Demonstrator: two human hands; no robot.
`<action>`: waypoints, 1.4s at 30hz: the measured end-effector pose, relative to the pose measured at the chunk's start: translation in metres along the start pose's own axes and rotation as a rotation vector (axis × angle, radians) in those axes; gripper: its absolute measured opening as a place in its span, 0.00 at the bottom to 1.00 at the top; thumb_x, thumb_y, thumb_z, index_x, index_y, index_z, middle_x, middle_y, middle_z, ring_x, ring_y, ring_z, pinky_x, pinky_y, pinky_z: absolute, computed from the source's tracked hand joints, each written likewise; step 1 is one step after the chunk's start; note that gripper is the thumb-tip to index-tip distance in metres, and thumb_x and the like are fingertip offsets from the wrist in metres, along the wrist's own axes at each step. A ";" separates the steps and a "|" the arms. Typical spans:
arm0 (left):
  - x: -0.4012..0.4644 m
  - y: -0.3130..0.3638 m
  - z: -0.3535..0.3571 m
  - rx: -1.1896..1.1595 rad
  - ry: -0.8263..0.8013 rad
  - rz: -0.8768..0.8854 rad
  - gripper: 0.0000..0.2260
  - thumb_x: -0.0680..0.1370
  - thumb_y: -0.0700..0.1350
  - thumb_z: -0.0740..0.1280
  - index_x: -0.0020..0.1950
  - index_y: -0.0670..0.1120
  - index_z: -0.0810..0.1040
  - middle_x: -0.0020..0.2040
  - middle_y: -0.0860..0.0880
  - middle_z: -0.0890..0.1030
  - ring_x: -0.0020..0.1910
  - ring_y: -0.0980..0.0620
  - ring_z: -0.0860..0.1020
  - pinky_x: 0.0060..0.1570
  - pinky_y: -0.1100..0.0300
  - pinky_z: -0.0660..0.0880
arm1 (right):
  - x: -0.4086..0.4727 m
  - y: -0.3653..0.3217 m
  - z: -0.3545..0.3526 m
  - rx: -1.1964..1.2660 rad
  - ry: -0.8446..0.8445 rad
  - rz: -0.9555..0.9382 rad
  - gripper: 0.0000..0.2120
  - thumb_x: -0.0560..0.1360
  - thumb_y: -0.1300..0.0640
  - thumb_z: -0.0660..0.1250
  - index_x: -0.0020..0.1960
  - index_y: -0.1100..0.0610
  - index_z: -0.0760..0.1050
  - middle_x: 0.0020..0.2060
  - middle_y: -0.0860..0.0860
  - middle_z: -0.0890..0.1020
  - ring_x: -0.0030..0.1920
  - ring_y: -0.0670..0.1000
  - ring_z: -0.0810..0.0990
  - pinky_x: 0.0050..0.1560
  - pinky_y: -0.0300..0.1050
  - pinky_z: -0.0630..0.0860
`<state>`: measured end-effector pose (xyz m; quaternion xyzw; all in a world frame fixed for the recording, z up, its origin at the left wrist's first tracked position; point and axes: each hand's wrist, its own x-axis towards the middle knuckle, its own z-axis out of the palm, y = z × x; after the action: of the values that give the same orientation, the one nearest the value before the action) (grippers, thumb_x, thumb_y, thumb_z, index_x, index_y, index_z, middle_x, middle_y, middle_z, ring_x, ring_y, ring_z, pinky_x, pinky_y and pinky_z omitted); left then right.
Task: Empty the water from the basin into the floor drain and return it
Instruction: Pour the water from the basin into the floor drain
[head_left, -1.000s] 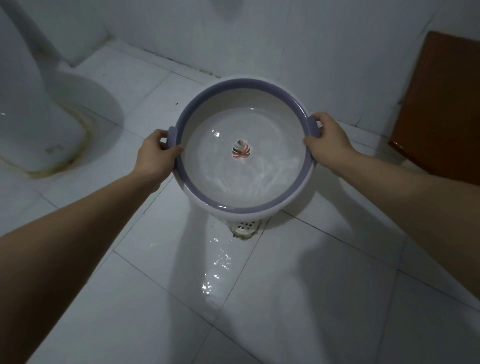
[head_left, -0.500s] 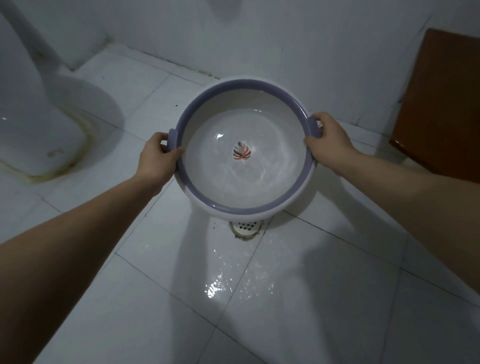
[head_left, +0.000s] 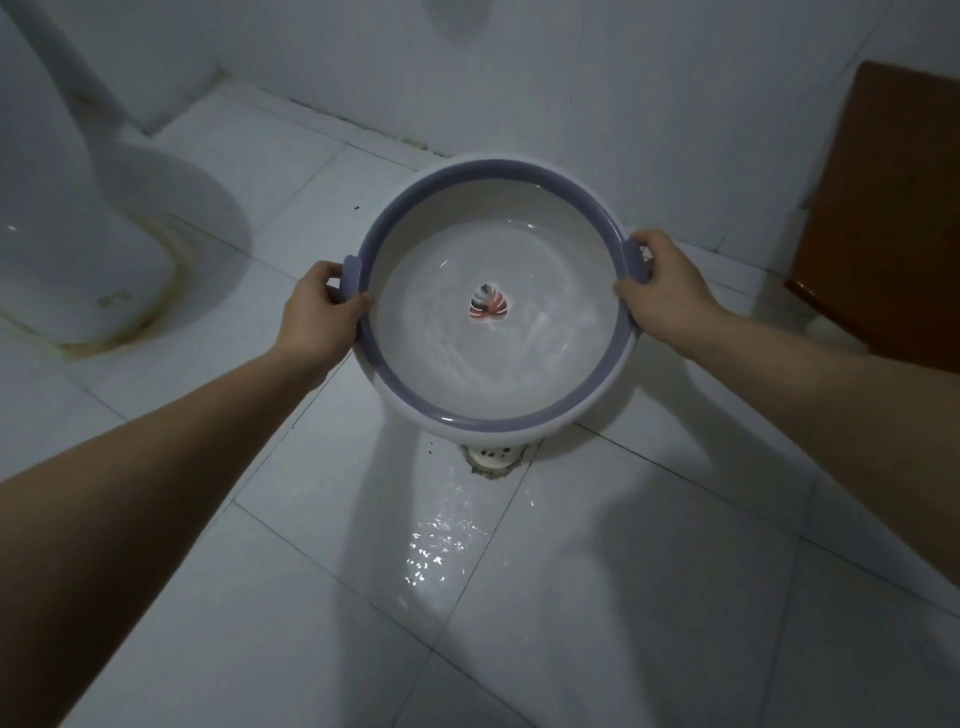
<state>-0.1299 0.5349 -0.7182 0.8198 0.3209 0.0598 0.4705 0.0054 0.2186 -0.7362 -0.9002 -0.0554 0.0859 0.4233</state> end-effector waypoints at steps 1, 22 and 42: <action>0.000 0.000 0.000 0.002 0.001 -0.001 0.17 0.82 0.45 0.67 0.71 0.47 0.71 0.58 0.44 0.80 0.54 0.43 0.81 0.56 0.46 0.81 | -0.001 0.000 -0.001 -0.004 -0.001 -0.002 0.22 0.76 0.62 0.64 0.68 0.52 0.67 0.51 0.54 0.77 0.46 0.58 0.79 0.38 0.47 0.79; 0.001 -0.005 -0.003 0.008 -0.016 0.019 0.16 0.82 0.46 0.66 0.69 0.48 0.71 0.56 0.46 0.80 0.53 0.43 0.81 0.51 0.50 0.81 | -0.006 0.001 -0.003 -0.004 -0.035 0.016 0.23 0.76 0.61 0.64 0.70 0.51 0.64 0.54 0.56 0.78 0.48 0.59 0.81 0.44 0.59 0.83; 0.003 -0.008 0.003 -0.016 -0.031 0.010 0.18 0.82 0.45 0.66 0.71 0.47 0.70 0.58 0.46 0.80 0.51 0.45 0.81 0.51 0.50 0.80 | -0.004 0.008 -0.003 -0.015 -0.035 -0.013 0.20 0.76 0.60 0.63 0.66 0.50 0.66 0.49 0.58 0.80 0.44 0.59 0.81 0.37 0.47 0.79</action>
<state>-0.1308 0.5373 -0.7268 0.8185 0.3089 0.0519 0.4816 0.0027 0.2105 -0.7405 -0.9013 -0.0692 0.0985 0.4161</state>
